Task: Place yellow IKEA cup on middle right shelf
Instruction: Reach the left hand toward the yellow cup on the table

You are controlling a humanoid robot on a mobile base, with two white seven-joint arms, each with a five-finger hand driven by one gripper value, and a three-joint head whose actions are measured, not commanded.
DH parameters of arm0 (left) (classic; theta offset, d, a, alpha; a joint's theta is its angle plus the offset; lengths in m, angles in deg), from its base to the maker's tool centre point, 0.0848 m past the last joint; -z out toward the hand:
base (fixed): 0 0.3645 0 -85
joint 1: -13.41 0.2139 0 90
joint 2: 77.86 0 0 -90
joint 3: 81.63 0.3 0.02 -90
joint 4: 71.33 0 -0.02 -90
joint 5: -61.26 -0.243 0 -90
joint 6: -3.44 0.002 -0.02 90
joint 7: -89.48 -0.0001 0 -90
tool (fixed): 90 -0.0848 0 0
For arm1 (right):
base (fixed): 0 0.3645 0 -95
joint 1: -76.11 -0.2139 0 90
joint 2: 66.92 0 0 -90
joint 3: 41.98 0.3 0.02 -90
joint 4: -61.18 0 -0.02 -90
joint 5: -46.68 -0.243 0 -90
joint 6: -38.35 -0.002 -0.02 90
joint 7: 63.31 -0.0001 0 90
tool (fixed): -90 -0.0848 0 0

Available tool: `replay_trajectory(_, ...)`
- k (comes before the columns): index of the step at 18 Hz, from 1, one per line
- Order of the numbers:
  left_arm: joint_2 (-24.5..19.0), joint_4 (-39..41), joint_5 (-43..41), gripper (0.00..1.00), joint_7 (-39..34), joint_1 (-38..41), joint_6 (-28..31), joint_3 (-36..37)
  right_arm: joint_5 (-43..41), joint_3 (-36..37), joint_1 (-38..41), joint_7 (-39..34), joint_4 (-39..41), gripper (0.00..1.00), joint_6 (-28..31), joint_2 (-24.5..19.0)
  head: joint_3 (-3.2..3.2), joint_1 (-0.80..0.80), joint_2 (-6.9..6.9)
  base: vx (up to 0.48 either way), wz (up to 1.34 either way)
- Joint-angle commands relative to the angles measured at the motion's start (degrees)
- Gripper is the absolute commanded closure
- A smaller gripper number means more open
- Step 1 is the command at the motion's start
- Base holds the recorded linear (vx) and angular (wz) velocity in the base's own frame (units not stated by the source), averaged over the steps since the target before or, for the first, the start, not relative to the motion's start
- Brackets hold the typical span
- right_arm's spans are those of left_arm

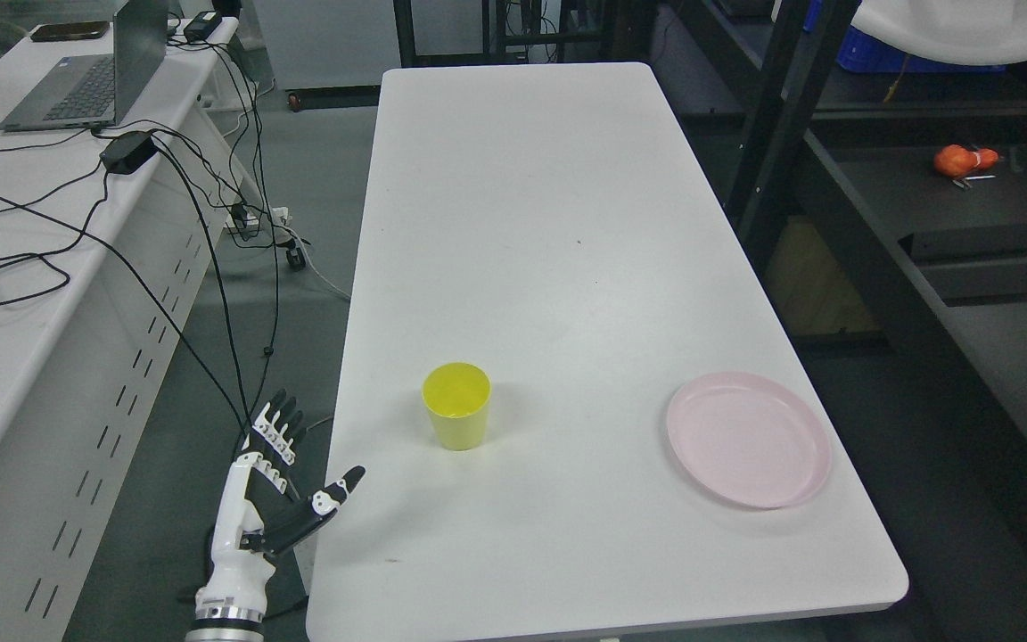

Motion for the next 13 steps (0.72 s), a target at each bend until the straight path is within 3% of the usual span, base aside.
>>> replay_trajectory(1,-1.3,0.0,0.6,0.01,0.1,0.4,0.0,-1.1,-1.4,-1.0,0.8,0.0,0.0,0.01,0.0,1.0,0.00,0.00,0.00,-0.007,-0.03)
replay_trajectory(9,-1.2,-8.6,6.4,0.05,2.4,-7.7,1.5,-0.8,-1.4,-1.0,0.8,0.0,0.0,0.01,0.0,1.0,0.00,0.00,0.00,0.000,0.00)
replay_trajectory(13,-1.0,-10.0,10.8,0.04,2.4,-10.9,6.5,5.7,-1.4,-1.0,0.8,0.0,0.0,0.01,0.0,1.0,0.00,0.00,0.00,0.000,0.00)
